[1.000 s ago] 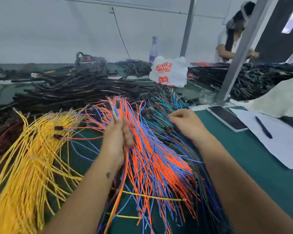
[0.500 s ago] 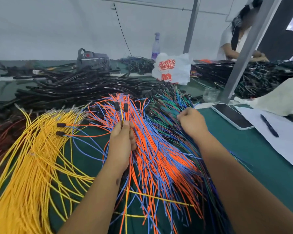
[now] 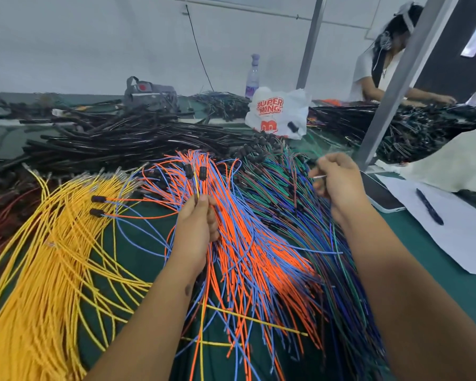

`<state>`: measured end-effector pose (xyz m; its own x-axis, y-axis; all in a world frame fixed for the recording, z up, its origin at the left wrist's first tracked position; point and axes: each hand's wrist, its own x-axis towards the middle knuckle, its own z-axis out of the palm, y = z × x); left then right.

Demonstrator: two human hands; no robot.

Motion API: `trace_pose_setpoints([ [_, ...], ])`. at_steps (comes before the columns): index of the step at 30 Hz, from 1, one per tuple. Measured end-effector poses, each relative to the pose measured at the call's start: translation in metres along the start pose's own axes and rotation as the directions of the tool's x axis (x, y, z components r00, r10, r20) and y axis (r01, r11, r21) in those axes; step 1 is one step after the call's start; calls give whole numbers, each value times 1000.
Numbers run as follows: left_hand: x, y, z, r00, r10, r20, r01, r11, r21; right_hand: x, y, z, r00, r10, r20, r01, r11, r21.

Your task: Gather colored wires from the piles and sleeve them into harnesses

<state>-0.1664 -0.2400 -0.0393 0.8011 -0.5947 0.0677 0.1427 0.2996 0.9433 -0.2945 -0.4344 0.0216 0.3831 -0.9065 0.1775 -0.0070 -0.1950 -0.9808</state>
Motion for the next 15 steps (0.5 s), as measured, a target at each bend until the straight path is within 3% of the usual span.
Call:
trace_pose_setpoints([
  [3,0,-1,-1,1000,-6,-4,6,1000,-5,1,-1,5,998,-43,-45,45,998,49],
  [5,0,-1,-1,1000,-8,-6,8,1000,-11,1,6,13,999,8,31,-9,1000,25],
  [9,0,0,1,1000,-18,-21,18,1000,-10,-5,27,26,944,206,257,-135,954,-269],
  [12,-1,1,2,999,-23,-25,22,1000,-8,-7,33,30,931,219,291,-89,911,-402],
  [15,-2,2,1,999,-24,-31,24,1000,4,-10,33,38,928,155,338,74,815,-575],
])
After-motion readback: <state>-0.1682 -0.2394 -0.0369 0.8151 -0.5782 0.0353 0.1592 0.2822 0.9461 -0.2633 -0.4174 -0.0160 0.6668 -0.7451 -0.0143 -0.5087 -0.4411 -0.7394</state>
